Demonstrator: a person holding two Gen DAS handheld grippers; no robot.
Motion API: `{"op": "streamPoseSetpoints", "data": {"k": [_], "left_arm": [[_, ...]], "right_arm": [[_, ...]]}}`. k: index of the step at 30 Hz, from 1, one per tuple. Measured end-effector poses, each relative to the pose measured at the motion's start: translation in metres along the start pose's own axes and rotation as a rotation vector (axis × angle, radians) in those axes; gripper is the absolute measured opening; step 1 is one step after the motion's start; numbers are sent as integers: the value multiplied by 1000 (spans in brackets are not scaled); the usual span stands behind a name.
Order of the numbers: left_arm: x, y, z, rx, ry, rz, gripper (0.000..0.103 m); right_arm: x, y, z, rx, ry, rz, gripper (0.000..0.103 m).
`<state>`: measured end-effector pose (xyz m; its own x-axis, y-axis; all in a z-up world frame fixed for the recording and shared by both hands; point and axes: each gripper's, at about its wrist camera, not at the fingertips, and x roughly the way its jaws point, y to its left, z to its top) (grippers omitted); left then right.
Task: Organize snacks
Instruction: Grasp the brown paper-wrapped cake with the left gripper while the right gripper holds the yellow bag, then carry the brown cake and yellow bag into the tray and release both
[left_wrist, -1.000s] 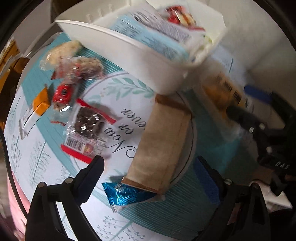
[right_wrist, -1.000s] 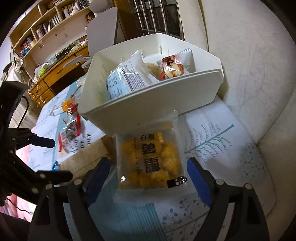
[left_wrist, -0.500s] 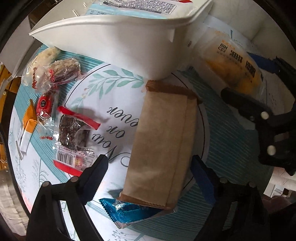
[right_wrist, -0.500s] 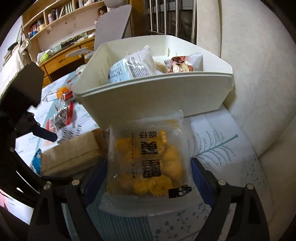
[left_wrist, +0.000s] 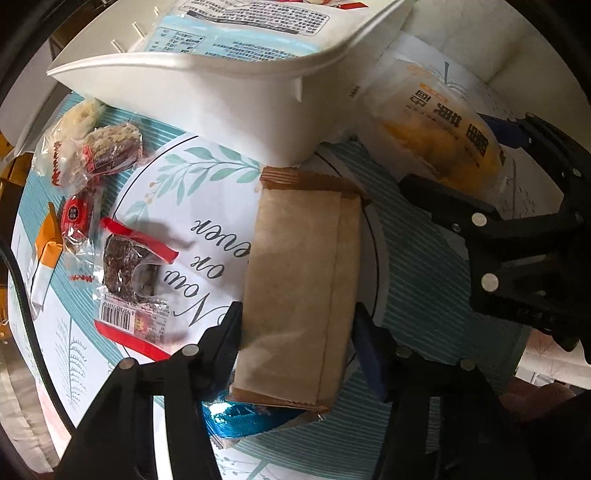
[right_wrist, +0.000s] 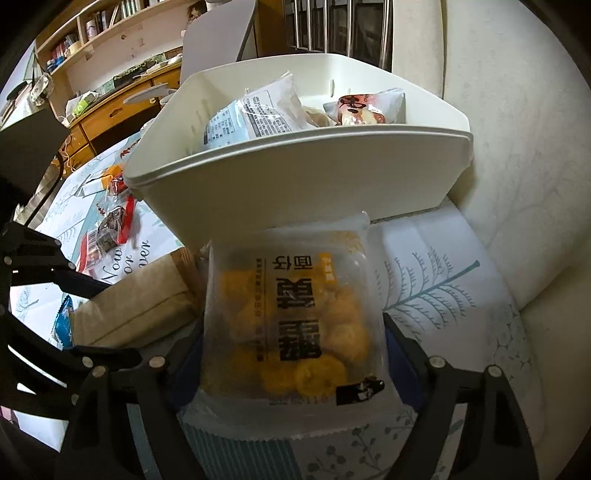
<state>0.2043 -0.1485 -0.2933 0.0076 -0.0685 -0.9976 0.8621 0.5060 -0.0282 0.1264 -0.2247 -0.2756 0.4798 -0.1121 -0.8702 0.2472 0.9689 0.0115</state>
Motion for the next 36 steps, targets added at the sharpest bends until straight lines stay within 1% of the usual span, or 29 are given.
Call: {"op": "streamPoseSetpoints", "data": {"k": [6, 10, 18, 22, 26, 28, 32, 36], "left_arm": [[-7, -3, -8, -32, 3, 15, 54], [-22, -3, -14, -59, -15, 19, 53], [-57, 0, -29, -147, -60, 6, 52], [-74, 6, -40, -209, -79, -2, 52], [-96, 18, -43, -280, -113, 20, 52], [-109, 25, -45, -320, -137, 27, 52], [-138, 38, -51, -409, -204, 69, 52], [-157, 58, -50, -487, -268, 87, 52]], "right_arm": [[-3, -4, 1, 14, 52, 34, 82], [-7, -6, -1, 33, 90, 69, 81], [-23, -1, -3, 64, 166, 145, 81], [-39, 5, 3, 28, 156, 183, 81], [-57, 13, 14, -32, 135, 227, 81], [-66, 17, 20, -59, 124, 259, 81], [-84, 22, 33, -114, 91, 319, 81], [-98, 24, 52, -142, 50, 382, 81]]}}
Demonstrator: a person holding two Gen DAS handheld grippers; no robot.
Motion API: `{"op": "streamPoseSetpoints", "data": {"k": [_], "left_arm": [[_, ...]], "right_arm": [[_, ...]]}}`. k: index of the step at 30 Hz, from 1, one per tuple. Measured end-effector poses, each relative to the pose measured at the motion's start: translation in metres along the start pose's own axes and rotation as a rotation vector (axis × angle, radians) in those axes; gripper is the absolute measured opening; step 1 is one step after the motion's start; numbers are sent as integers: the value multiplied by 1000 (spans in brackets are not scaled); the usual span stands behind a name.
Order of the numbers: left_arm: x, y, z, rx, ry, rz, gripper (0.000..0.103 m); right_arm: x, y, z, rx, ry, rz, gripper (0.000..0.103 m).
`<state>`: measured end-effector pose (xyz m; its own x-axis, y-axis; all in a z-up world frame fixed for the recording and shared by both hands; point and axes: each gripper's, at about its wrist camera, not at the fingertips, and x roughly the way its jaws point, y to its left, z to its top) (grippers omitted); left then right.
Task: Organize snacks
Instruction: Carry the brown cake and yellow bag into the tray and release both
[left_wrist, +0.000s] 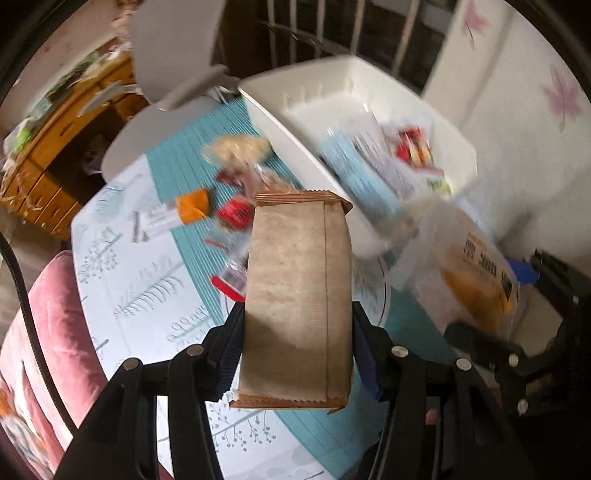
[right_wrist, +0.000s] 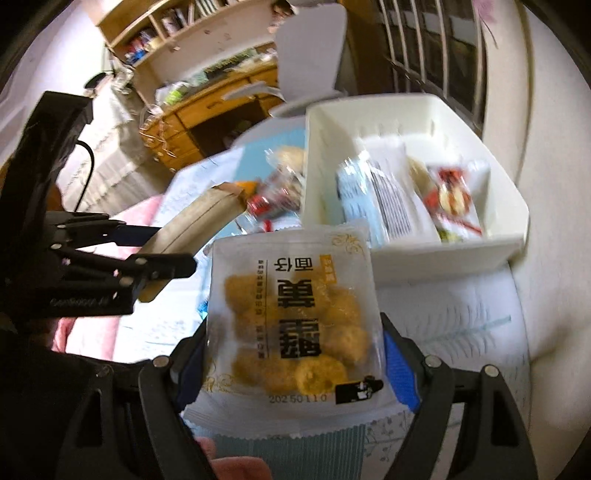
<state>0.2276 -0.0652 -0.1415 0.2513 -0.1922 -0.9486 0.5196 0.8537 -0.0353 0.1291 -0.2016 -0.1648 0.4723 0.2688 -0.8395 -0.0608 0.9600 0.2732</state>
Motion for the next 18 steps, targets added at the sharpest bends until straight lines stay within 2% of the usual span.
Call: {"op": "streamPoseSetpoints", "data": {"k": [4, 9, 18], "left_arm": [[-17, 4, 14, -65, -50, 7, 52], [-25, 7, 39, -160, -104, -37, 52], [-18, -18, 79, -243, -202, -118, 52]], "right_arm": [[-9, 1, 22, -27, -32, 25, 81], [-23, -11, 48, -45, -75, 42, 81], [-36, -58, 88, -39, -141, -17, 81]]}}
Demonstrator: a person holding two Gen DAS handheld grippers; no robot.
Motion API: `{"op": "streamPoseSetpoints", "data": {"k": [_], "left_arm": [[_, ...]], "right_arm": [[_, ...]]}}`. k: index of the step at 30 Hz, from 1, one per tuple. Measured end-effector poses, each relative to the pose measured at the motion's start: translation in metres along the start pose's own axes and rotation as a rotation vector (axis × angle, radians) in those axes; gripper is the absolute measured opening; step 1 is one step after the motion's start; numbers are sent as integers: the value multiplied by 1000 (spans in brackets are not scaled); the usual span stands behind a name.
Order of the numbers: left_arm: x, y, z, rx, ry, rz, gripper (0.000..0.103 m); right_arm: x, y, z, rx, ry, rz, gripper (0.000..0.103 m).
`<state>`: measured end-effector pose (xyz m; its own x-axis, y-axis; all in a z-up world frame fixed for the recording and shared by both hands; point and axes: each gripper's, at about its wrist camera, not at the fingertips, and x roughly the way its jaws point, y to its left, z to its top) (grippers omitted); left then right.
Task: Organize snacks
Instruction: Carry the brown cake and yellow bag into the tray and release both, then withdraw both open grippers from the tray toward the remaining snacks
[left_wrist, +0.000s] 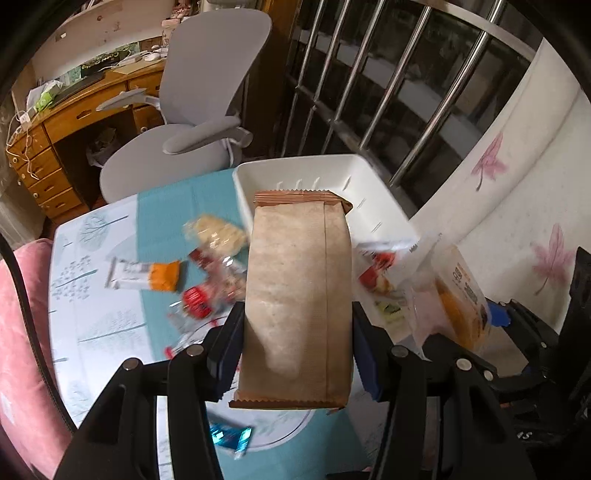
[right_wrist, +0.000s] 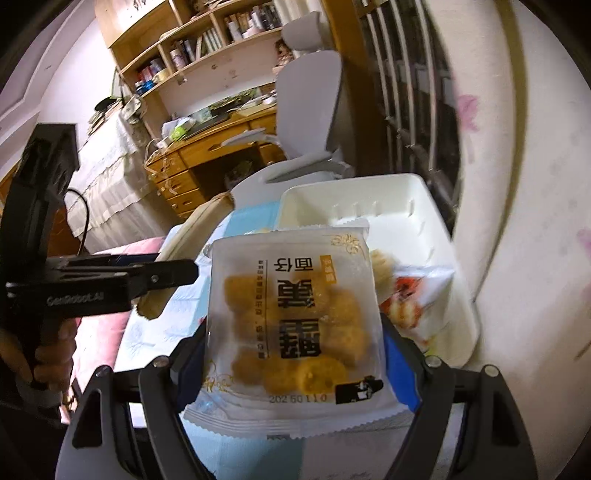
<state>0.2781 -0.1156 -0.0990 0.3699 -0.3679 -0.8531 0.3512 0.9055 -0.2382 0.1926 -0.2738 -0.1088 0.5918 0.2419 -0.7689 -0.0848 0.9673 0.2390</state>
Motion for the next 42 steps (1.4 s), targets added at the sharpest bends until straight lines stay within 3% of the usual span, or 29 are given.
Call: {"op": "streamPoseSetpoints", "data": {"k": [11, 13, 14, 17, 28, 42], "left_arm": [[49, -33, 19, -80, 22, -114, 55], [58, -35, 19, -100, 51, -117, 68], [60, -35, 18, -110, 57, -114, 79], [62, -31, 15, -136, 70, -119, 82], [48, -3, -19, -207, 105, -99, 82], [21, 79, -106, -368, 160, -64, 82]], "right_arm": [[17, -72, 18, 148, 23, -51, 82], [22, -78, 18, 175, 39, -59, 84], [26, -82, 17, 189, 54, -73, 84], [29, -88, 14, 213, 77, -75, 84], [30, -81, -2, 265, 107, -61, 84], [37, -26, -48, 284, 211, -75, 84]]}}
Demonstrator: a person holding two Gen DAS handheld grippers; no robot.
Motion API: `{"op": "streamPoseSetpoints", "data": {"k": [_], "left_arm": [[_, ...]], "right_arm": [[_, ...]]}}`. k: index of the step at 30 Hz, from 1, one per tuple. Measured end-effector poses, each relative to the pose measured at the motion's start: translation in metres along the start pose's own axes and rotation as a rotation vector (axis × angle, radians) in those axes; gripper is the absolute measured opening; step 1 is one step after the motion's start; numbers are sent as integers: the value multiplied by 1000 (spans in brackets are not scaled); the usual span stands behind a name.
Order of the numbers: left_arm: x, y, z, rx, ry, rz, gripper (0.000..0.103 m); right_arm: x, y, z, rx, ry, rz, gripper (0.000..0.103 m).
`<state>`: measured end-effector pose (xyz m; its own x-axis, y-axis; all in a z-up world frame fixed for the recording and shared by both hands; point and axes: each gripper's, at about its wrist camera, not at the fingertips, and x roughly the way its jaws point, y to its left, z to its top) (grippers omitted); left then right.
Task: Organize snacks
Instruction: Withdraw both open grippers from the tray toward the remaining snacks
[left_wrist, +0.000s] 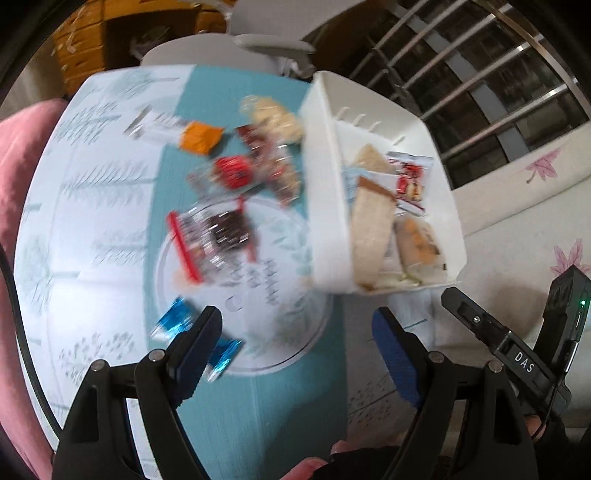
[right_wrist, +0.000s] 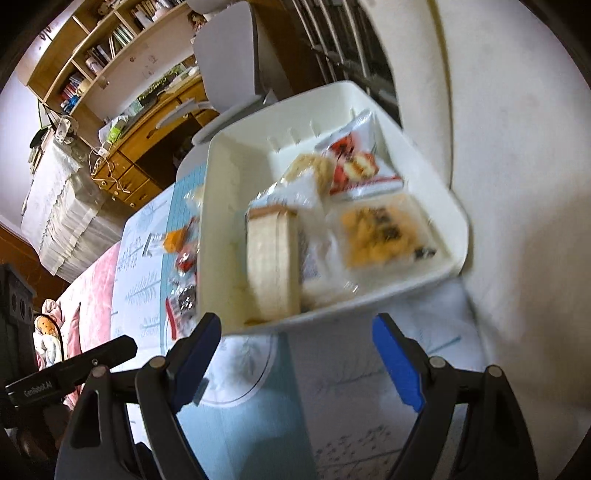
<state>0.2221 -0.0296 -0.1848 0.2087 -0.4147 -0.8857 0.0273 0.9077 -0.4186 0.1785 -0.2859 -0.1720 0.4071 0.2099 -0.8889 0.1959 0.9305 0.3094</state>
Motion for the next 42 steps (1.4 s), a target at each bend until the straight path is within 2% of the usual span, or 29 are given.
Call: {"op": "streamPoseSetpoints", "data": {"k": [9, 14, 22, 27, 32, 42], "left_arm": [[-37, 75, -28, 3, 38, 41, 82], [-62, 110, -36, 76, 59, 62, 82], [-82, 153, -36, 167, 89, 77, 82], [-88, 166, -34, 229, 118, 77, 82], [-86, 168, -24, 245, 153, 75, 82], [-71, 151, 29, 264, 173, 117, 82]], "right_arm": [[12, 48, -47, 83, 54, -28, 84], [18, 75, -79, 173, 59, -41, 84], [21, 115, -134, 284, 48, -69, 84], [23, 132, -156, 315, 38, -84, 84], [28, 142, -168, 312, 44, -90, 84], [36, 143, -164, 223, 45, -86, 84]]}}
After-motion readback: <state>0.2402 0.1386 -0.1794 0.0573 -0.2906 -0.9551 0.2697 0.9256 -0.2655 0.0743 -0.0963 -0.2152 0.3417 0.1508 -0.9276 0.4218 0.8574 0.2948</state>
